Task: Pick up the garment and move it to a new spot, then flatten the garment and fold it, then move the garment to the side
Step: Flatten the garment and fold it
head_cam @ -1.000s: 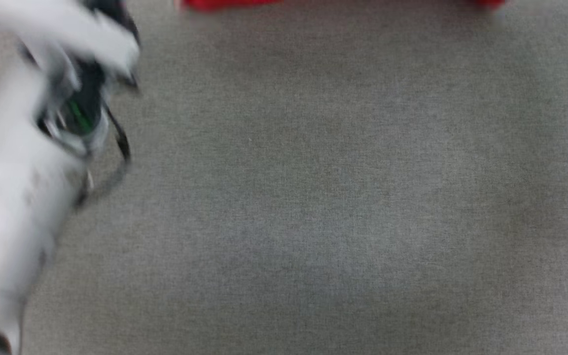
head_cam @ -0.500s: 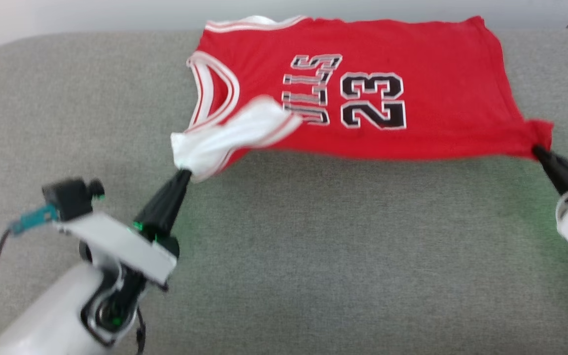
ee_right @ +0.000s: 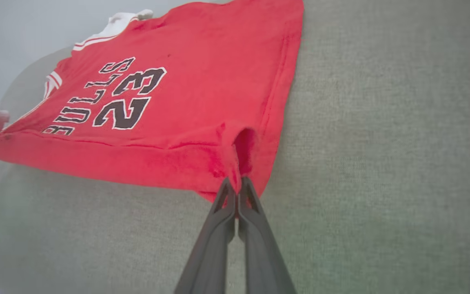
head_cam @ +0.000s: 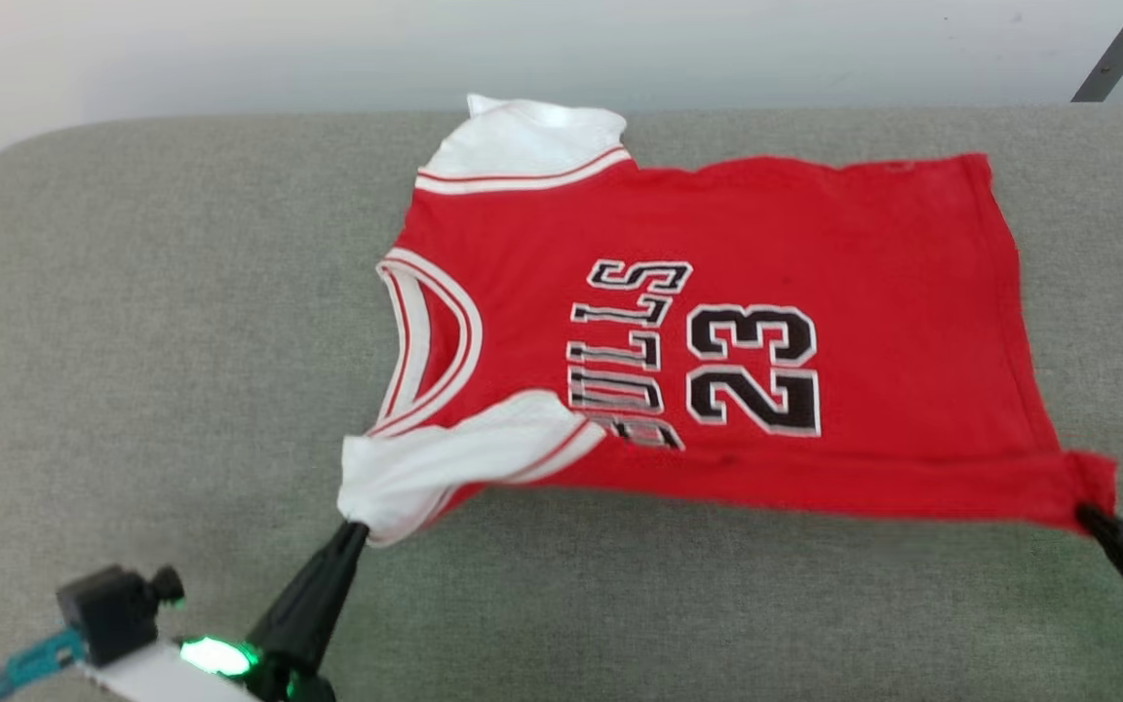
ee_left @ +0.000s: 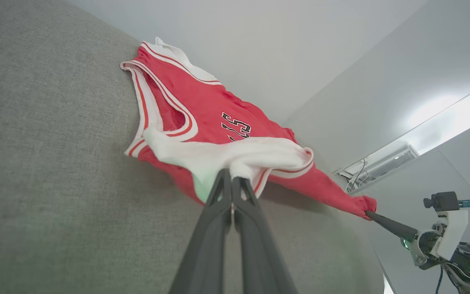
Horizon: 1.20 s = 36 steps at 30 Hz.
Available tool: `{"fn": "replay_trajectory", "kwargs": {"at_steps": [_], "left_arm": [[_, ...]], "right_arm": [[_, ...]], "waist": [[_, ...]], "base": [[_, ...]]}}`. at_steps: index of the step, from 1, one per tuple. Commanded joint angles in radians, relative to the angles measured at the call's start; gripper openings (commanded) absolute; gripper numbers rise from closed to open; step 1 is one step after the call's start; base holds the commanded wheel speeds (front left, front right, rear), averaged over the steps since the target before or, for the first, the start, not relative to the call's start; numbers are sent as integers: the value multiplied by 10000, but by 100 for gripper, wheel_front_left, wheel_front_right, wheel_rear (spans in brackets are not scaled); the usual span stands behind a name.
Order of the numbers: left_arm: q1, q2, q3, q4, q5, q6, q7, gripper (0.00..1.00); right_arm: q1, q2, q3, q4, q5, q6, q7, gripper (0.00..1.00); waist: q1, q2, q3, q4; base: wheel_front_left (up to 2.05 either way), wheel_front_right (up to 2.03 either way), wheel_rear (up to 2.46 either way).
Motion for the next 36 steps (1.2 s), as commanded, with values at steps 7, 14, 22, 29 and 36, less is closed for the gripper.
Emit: {"fn": "replay_trajectory", "kwargs": {"at_steps": [7,14,22,29,36], "left_arm": [[966,198,378,-1297,532,313,37,0],[-331,199,221,-1105,500,169,713,0],[-2743,-196,87,395,262,-18,1288,0],[-4017,-470,-443,2293,327,-24,1396,0],[-4941,-680,-1109,3711,309,-28,1080,0]], "right_arm": [[968,939,-1076,-1653,-523,-6,1059,0],[-38,998,-915,-1552,-1083,-6,1435,0],[-2023,797,-554,37,-1410,-6,1204,0],[-3111,986,19,1375,-1444,-6,583,0],[-3751,896,745,2554,-1588,-6,-177,0]], "waist": [[0,0,228,-61],[0,0,351,-101],[0,0,804,-206],[0,0,1400,-370],[0,0,1911,-385]], "base": [[0,0,0],[0,0,0],[0,0,0],[0,0,0],[0,0,0]]}}
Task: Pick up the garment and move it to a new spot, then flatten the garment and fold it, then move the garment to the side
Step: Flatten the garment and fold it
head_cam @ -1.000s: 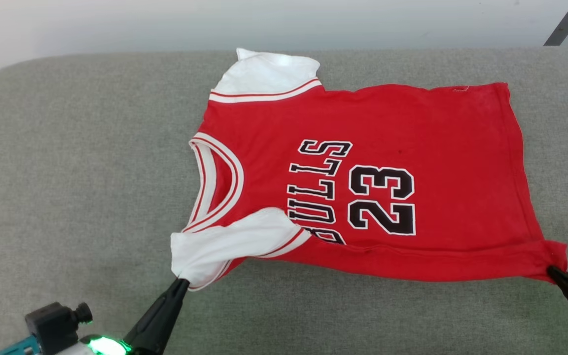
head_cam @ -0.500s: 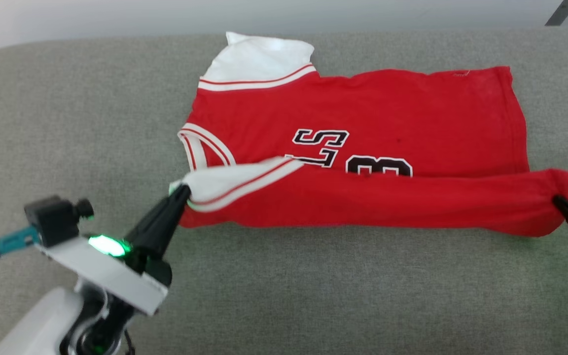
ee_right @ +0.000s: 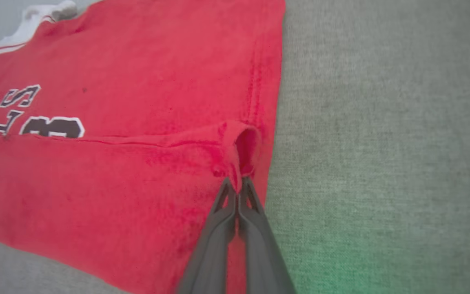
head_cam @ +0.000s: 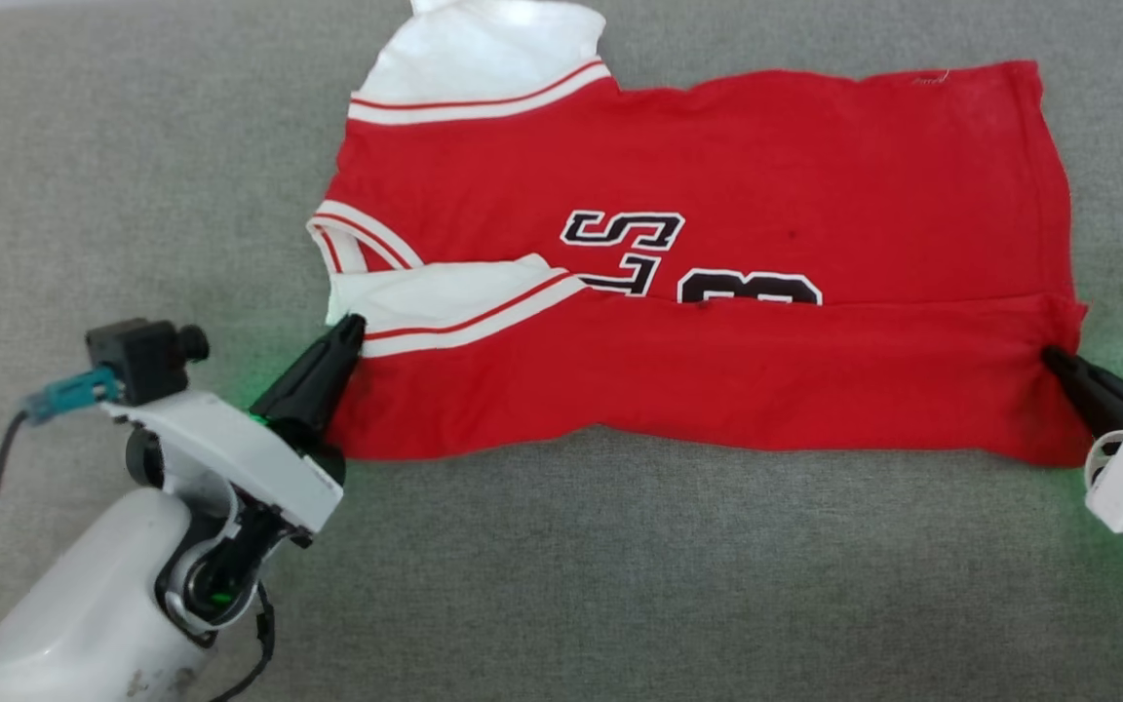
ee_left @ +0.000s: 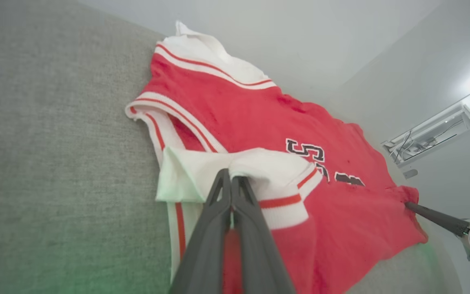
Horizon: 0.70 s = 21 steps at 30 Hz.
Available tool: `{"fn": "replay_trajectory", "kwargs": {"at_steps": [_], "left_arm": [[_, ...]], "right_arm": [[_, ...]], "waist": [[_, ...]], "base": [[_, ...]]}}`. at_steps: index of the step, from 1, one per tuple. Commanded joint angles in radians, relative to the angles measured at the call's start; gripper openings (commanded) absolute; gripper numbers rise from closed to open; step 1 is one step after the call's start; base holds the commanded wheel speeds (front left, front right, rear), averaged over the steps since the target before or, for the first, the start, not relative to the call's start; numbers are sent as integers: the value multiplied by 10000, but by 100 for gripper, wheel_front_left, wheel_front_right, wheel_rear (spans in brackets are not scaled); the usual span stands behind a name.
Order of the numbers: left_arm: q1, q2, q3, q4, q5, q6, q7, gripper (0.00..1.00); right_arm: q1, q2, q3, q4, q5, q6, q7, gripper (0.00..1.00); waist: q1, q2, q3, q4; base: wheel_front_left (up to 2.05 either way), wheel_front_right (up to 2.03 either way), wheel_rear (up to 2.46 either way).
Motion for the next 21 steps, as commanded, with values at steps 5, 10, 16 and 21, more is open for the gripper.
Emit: {"fn": "replay_trajectory", "kwargs": {"at_steps": [5,10,16,21], "left_arm": [[-512,-56,-725,871,116,-37,-51,0],[-727,30,-1546,1609,219,-25,-90,100],[-1067,621,-2242,1576,152,-9,109,100],[-1484,1591,-2823,1202,291,-14,1318,100]], "right_arm": [[-260,-127,475,510,103,-8,-343,0],[-397,-242,957,874,188,-8,-732,16],[-254,-460,1112,959,329,-7,-1274,100],[8,-573,932,854,507,-7,-1581,100]], "waist": [[0,0,215,-55],[0,0,-74,-73],[0,0,-929,-6],[0,0,-1679,53]], "base": [[0,0,0],[0,0,0],[0,0,0],[0,0,0]]}}
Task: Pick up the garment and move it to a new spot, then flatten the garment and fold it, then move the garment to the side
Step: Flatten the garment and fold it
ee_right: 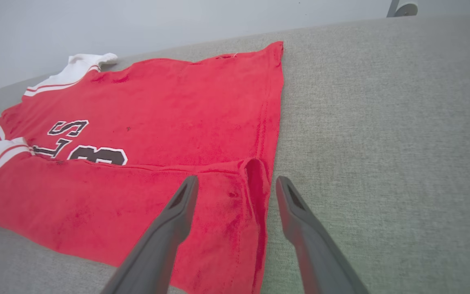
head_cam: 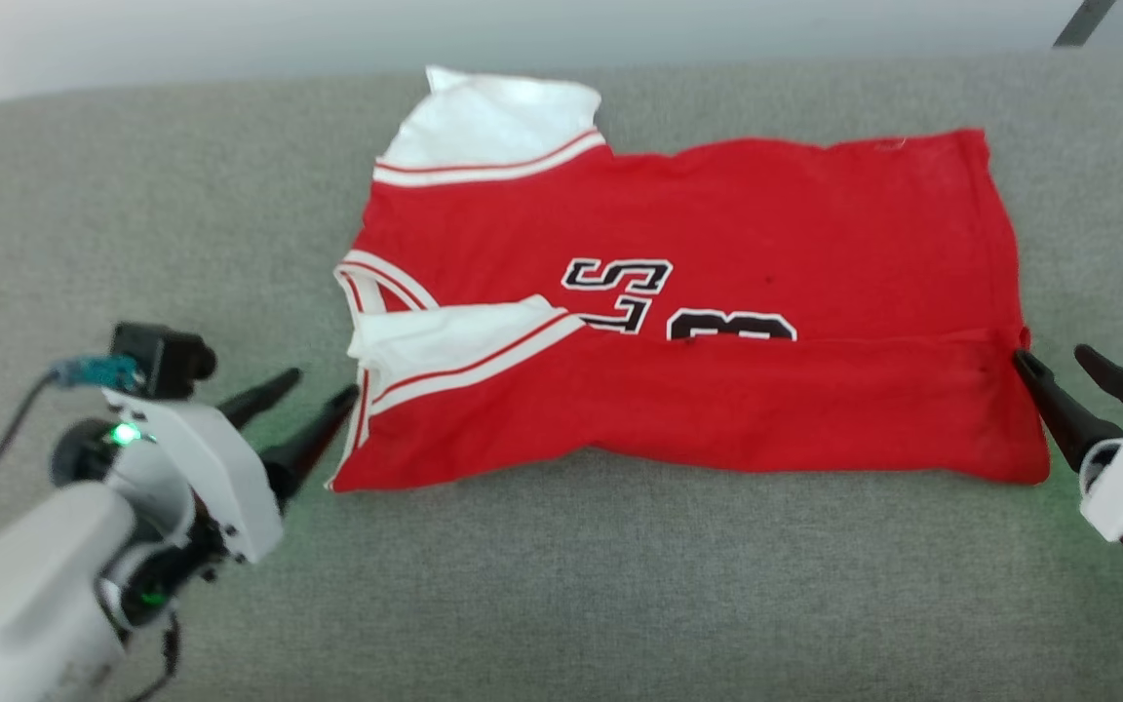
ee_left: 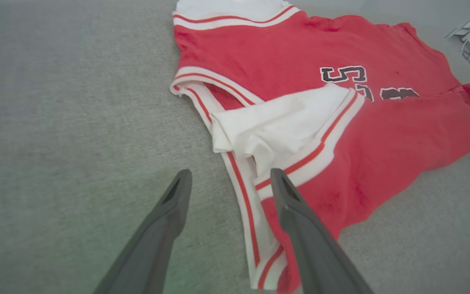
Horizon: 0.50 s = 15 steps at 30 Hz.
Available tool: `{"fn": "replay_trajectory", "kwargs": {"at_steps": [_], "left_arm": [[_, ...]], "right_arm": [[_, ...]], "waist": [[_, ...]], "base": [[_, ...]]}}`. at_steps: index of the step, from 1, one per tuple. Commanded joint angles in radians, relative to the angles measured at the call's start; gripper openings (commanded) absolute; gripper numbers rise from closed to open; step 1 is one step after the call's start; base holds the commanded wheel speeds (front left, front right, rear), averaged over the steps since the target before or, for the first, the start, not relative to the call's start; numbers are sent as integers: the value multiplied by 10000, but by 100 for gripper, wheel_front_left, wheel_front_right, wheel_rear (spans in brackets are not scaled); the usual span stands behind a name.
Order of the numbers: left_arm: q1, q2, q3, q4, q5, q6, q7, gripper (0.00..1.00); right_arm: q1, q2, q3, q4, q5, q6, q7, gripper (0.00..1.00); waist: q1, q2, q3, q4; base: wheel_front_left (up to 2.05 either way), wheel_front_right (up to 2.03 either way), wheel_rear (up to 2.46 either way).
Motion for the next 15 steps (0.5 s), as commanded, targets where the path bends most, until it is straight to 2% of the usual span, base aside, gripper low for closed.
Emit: {"fn": "replay_trajectory", "kwargs": {"at_steps": [1,6,11,15], "left_arm": [[-234,129,-7,-72,23,86,244,100],[-730,593,-398,-883,-176,585,2329,100],[-828,712,-763,-1731,-880,1211,4367,100],[-738,603,-905,-1839,-1207,1504,5078,100]], "right_arm": [[205,-46,-80,2,33,-8,-63,100],[480,-117,-149,-124,117,-8,13,100],[592,-105,-73,-321,135,-8,102,100],[596,-65,-43,-562,89,-8,226,100]], "waist": [[0,0,-626,91],[0,0,-983,103],[0,0,-937,-24],[0,0,-700,-186]], "base": [[0,0,0],[0,0,0],[0,0,0],[0,0,0]]}}
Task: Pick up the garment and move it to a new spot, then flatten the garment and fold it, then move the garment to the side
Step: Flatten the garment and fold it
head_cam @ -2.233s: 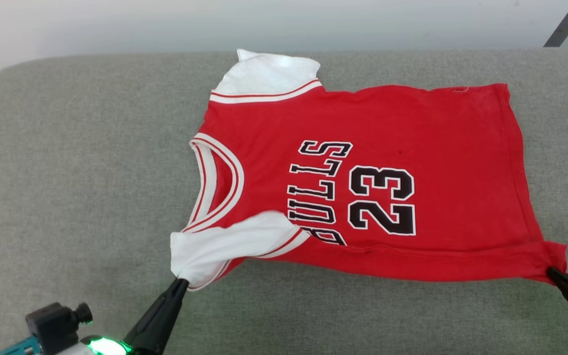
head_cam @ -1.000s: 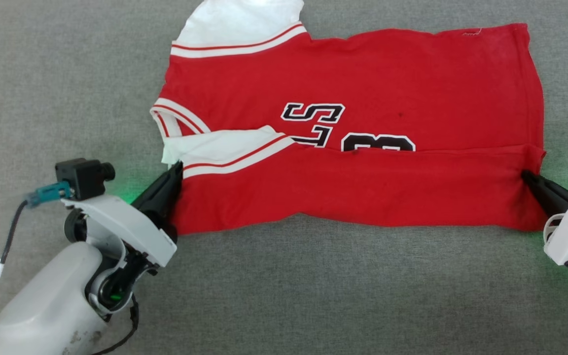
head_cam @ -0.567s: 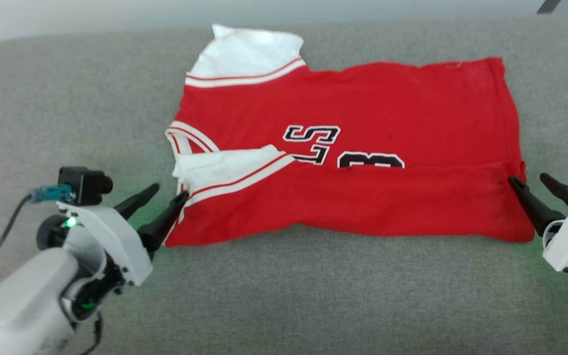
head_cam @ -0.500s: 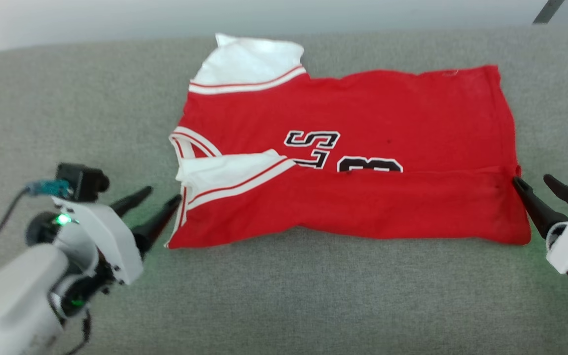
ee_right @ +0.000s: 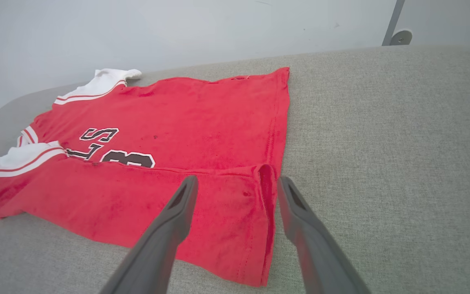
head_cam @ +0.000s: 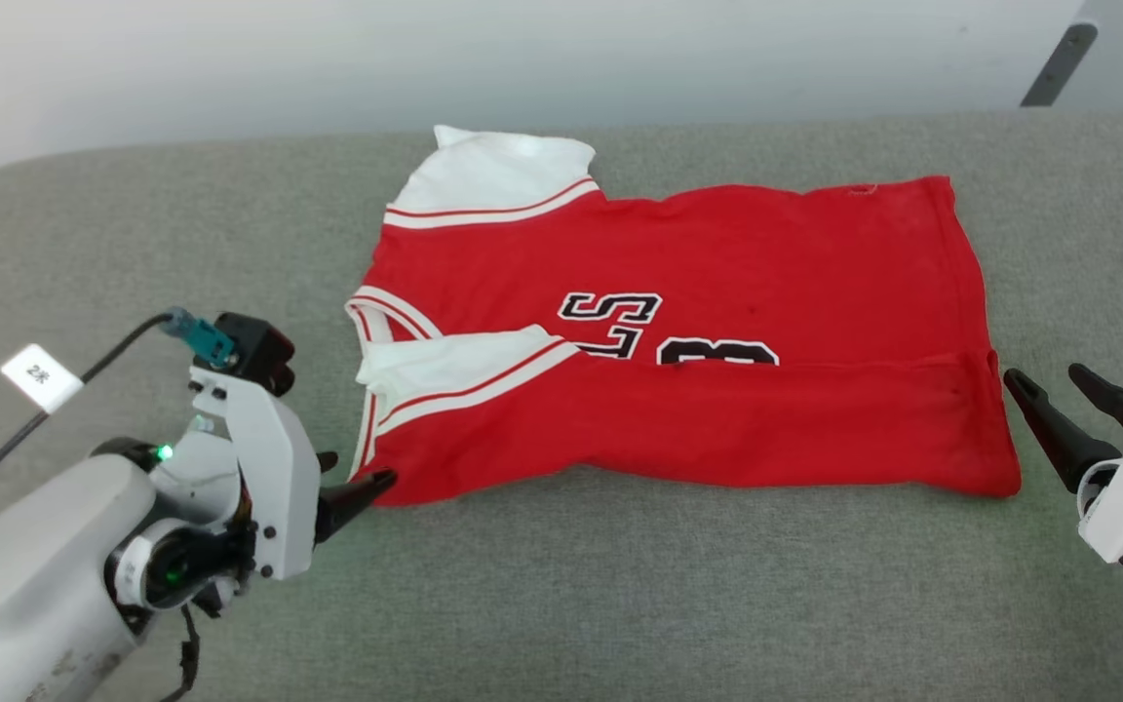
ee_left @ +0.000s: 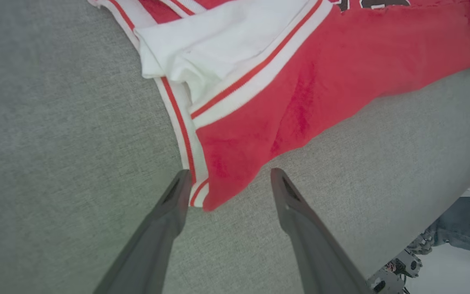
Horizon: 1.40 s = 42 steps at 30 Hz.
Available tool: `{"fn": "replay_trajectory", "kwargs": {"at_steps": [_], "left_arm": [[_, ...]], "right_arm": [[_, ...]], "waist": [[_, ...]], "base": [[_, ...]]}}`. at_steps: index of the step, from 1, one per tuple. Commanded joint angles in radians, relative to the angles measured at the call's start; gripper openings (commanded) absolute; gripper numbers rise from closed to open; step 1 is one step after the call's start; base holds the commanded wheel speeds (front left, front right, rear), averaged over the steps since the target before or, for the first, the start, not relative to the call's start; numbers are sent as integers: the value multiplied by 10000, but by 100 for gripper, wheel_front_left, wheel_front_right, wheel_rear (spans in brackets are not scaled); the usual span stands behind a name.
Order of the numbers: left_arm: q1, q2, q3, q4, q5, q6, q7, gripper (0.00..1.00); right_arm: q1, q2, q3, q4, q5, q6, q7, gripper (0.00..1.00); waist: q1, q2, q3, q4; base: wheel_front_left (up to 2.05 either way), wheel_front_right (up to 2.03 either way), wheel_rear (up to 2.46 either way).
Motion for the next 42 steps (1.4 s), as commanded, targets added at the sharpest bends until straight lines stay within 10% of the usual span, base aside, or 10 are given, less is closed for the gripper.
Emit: {"fn": "replay_trajectory", "kwargs": {"at_steps": [1,11,12,14,26,38,39,40,41,42], "left_arm": [[111,-96,0,109,-69,48,39,100],[69,-574,-108,1878,-204,-84,164,100],[114,-648,-101,2015,-273,-136,123,85],[297,-813,-102,2198,-505,-386,186,0],[526,-1038,125,2060,-997,-975,55,0],[-86,-1413,96,2125,-612,-1146,-167,0],[-91,-1444,73,2159,-576,-1172,-187,0],[-93,-1467,59,2190,-563,-1175,-205,0],[-93,-1477,58,2219,-549,-1185,-234,0],[-84,-1461,67,2246,-544,-1214,-275,0]], "right_arm": [[69,42,10,-90,-24,-7,51,100],[-148,-41,-147,-743,-150,-7,501,100],[-140,-43,-150,-791,-168,-7,557,100],[-60,-91,-125,-875,-180,-7,756,100],[-349,-1113,873,-1339,195,-7,3519,100],[-1936,-998,2502,1060,-925,-10,4795,100],[-1956,-1004,2577,1193,-861,-10,4753,89],[-2006,-992,2672,1291,-759,-8,4713,27],[-2034,-960,2694,1371,-650,-8,4628,0],[-2044,-928,2685,1438,-543,-8,4525,0]], "waist": [[0,0,224,-167],[0,0,849,-681],[0,0,871,-723],[0,0,888,-781],[0,0,915,-637],[0,0,1419,-45],[0,0,1426,-9],[0,0,1424,18],[0,0,1415,40],[0,0,1399,53]], "base": [[0,0,0],[0,0,0],[0,0,0],[0,0,0],[0,0,0],[0,0,0],[0,0,0],[0,0,0],[0,0,0],[0,0,0]]}}
